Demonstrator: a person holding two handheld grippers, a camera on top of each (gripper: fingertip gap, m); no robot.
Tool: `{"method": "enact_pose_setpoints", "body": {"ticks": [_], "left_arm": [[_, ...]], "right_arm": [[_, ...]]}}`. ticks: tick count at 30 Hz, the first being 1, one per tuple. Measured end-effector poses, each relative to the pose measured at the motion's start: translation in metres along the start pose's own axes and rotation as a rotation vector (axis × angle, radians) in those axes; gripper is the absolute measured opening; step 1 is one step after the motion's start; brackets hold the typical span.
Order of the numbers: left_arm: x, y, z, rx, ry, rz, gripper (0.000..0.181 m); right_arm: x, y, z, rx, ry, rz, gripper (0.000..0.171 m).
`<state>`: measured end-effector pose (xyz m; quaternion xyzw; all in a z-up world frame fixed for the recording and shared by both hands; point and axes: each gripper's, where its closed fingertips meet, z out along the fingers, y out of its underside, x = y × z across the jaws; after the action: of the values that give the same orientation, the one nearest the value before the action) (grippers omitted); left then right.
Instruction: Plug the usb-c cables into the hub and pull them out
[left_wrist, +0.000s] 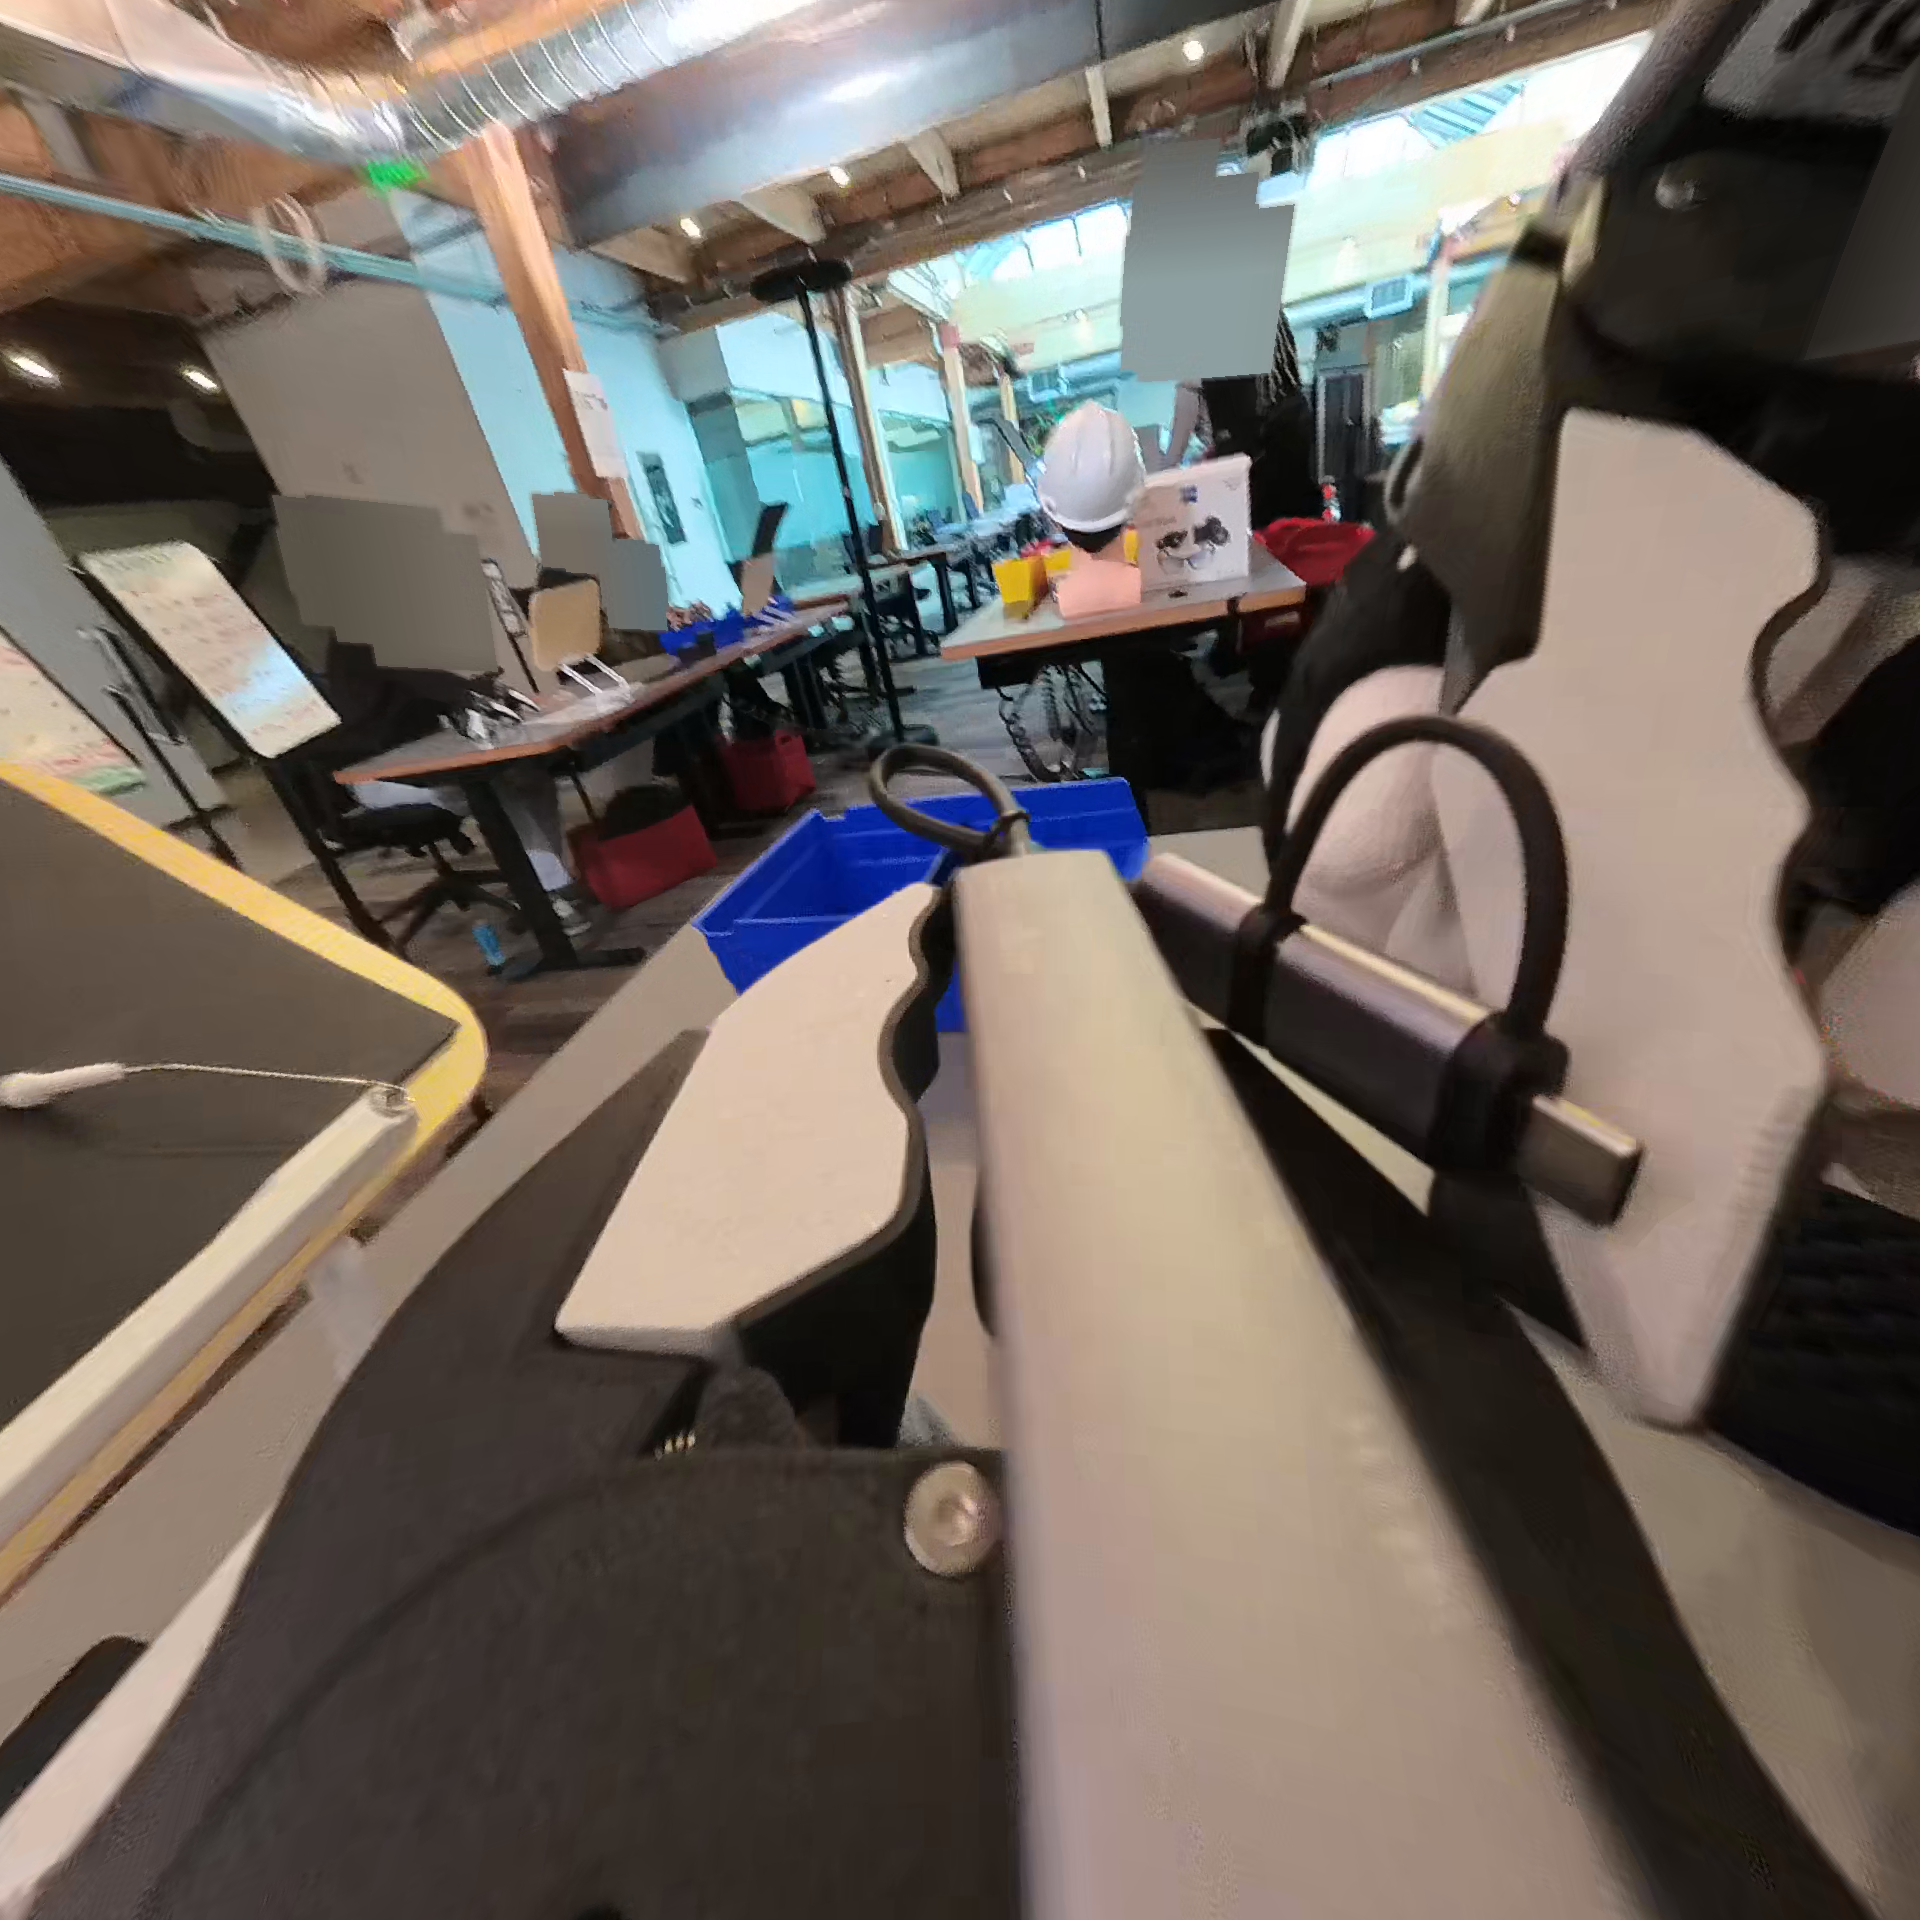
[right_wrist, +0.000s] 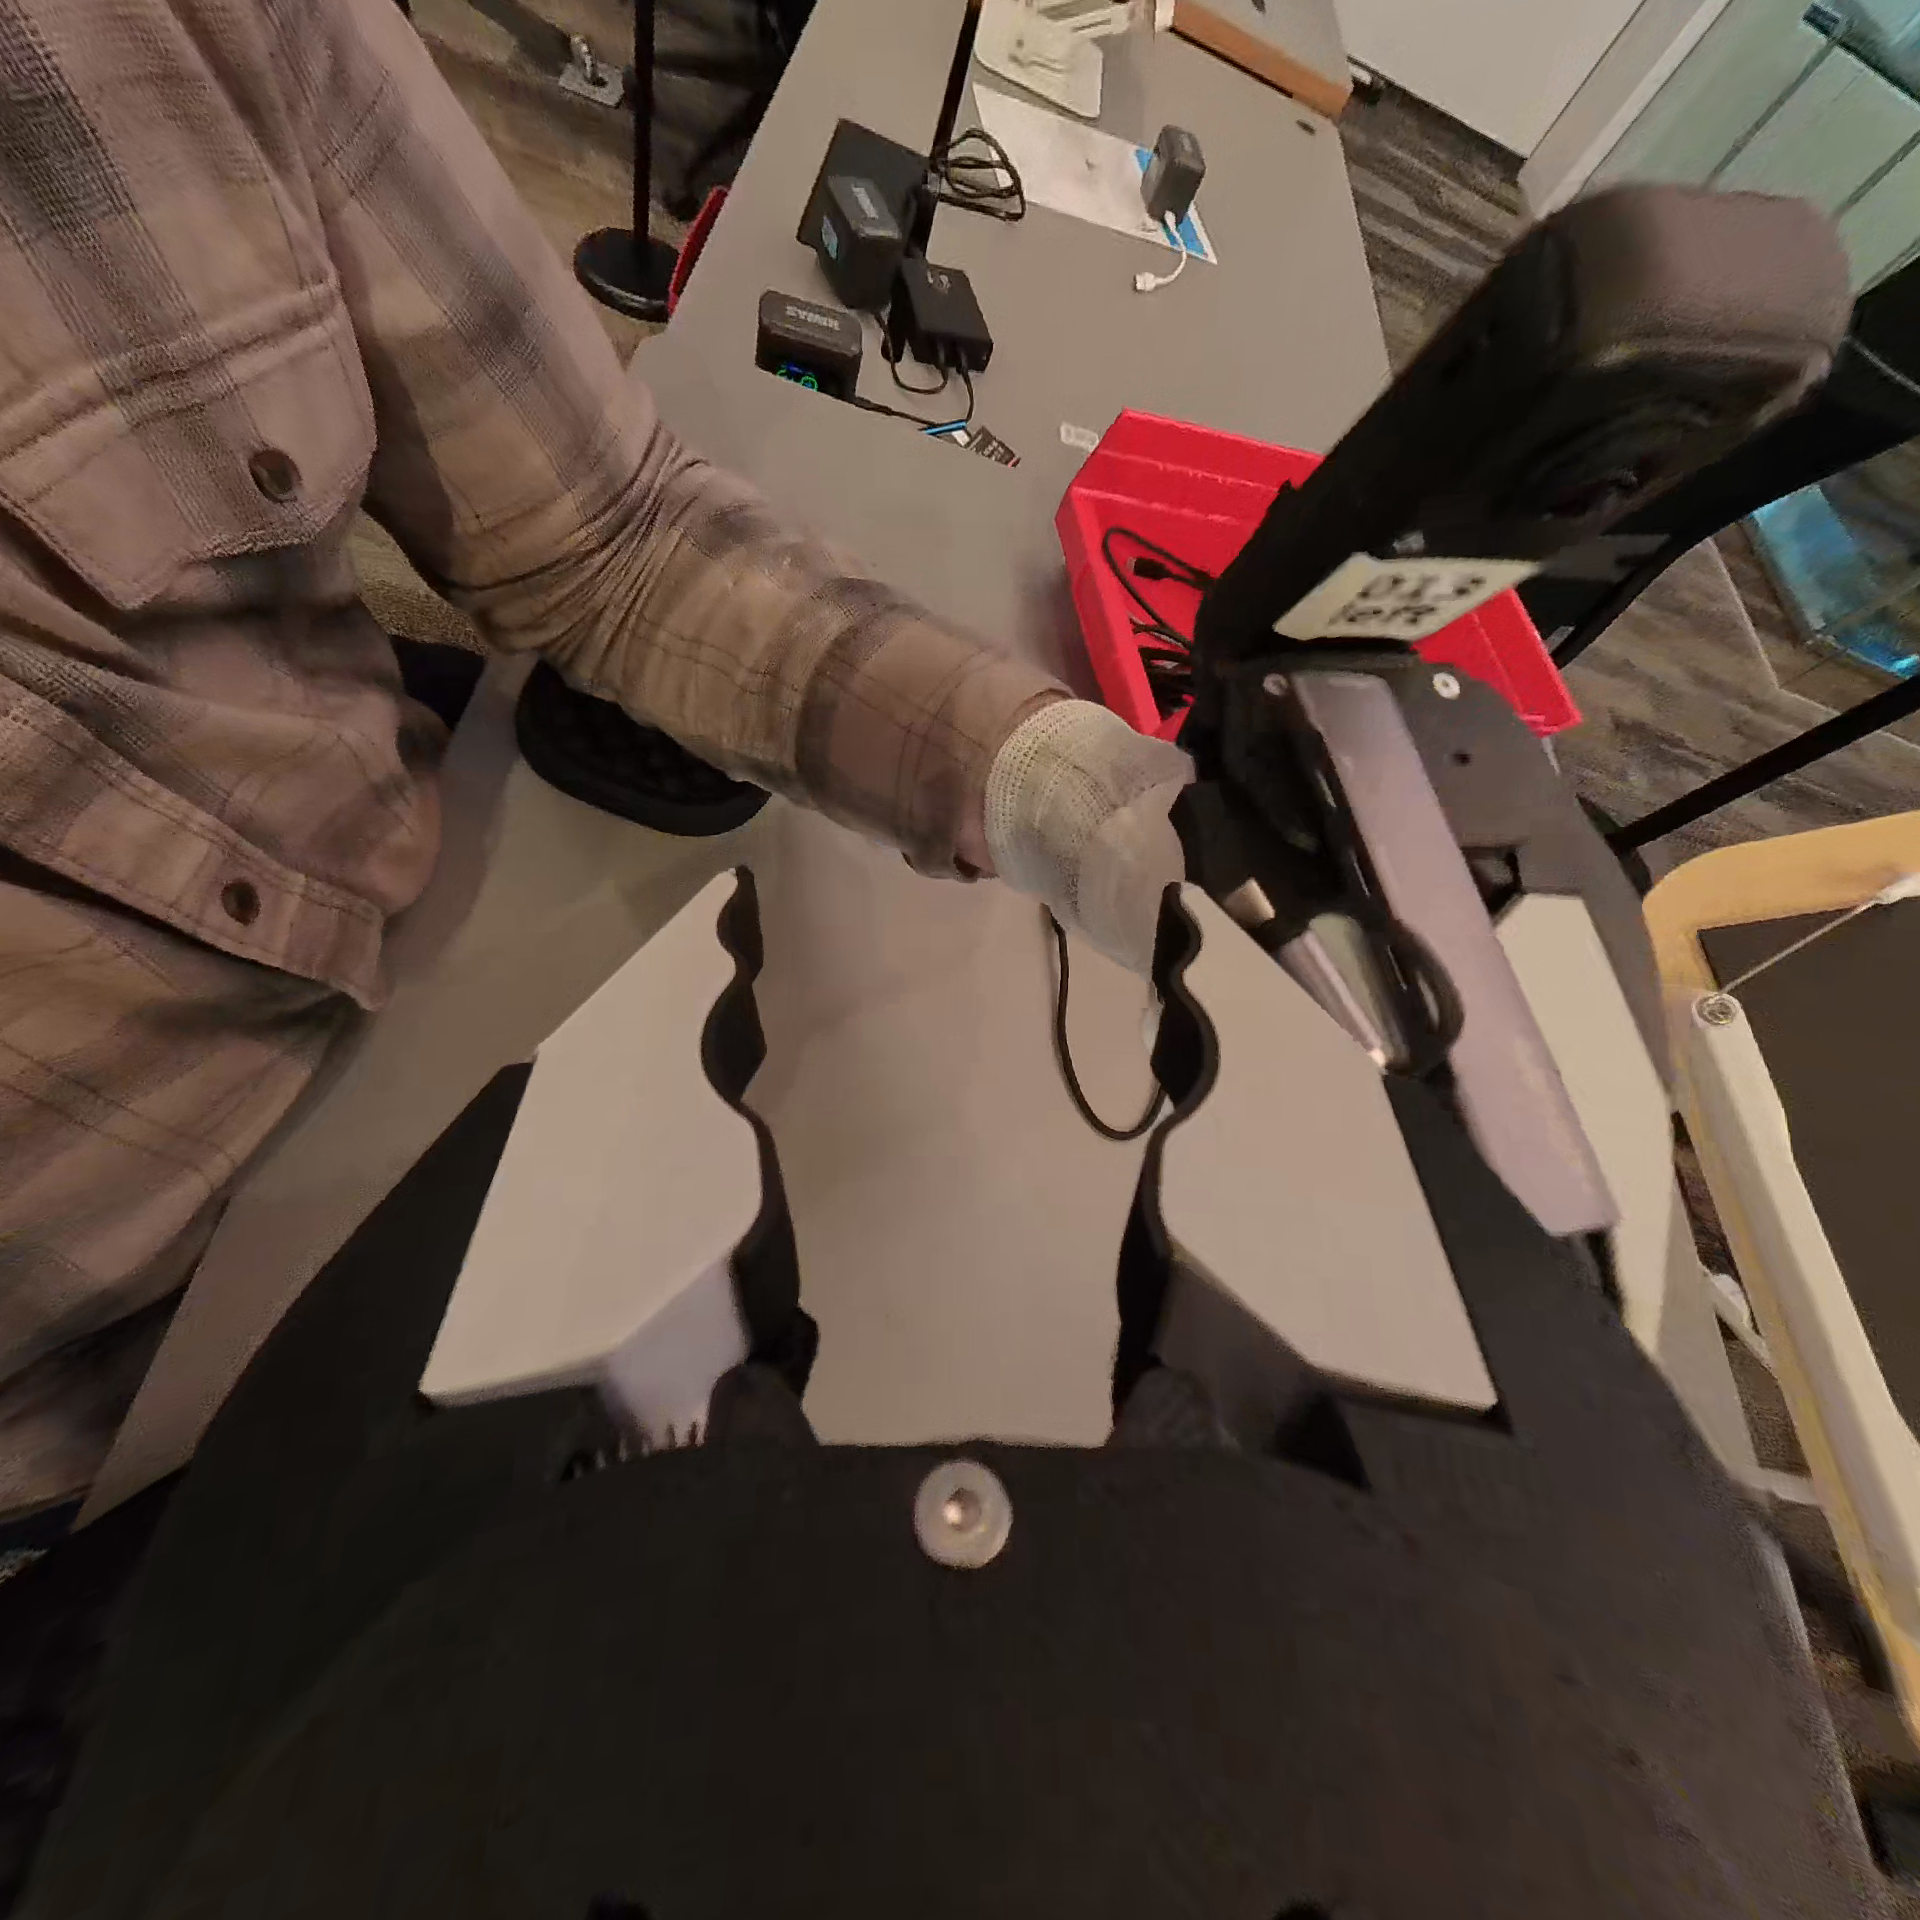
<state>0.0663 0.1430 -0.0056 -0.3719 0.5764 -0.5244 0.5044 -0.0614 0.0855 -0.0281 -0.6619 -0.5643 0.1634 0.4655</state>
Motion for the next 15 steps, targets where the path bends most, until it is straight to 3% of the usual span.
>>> {"method": "enact_pose_setpoints", "body": {"ticks": [2, 3, 6, 9, 10, 12, 15], "left_arm": [[0.008, 0.009, 0.006, -0.044, 0.035, -0.010, 0.003], [0.011, 0.011, 0.008, -0.051, 0.048, -0.020, 0.016], [0.016, 0.020, 0.012, -0.076, 0.071, -0.033, 0.009], [0.026, 0.022, 0.016, -0.083, 0.121, -0.052, 0.000], [0.029, 0.024, 0.017, -0.096, 0.133, -0.053, 0.005], [0.035, 0.030, 0.019, -0.121, 0.161, -0.045, 0.000], [0.048, 0.034, 0.022, -0.143, 0.217, -0.037, 0.002]], "right_arm": [[0.008, 0.002, 0.000, -0.040, 0.043, -0.024, 0.072], [0.011, 0.007, 0.001, -0.088, 0.059, -0.033, 0.078], [0.018, 0.017, 0.000, -0.184, 0.073, -0.059, 0.074], [0.031, 0.031, -0.004, -0.313, 0.126, -0.091, 0.089], [0.034, 0.038, -0.006, -0.359, 0.131, -0.096, 0.092], [0.036, 0.041, -0.011, -0.370, 0.102, -0.075, 0.088], [0.048, 0.059, -0.021, -0.466, 0.109, -0.049, 0.099]]}}
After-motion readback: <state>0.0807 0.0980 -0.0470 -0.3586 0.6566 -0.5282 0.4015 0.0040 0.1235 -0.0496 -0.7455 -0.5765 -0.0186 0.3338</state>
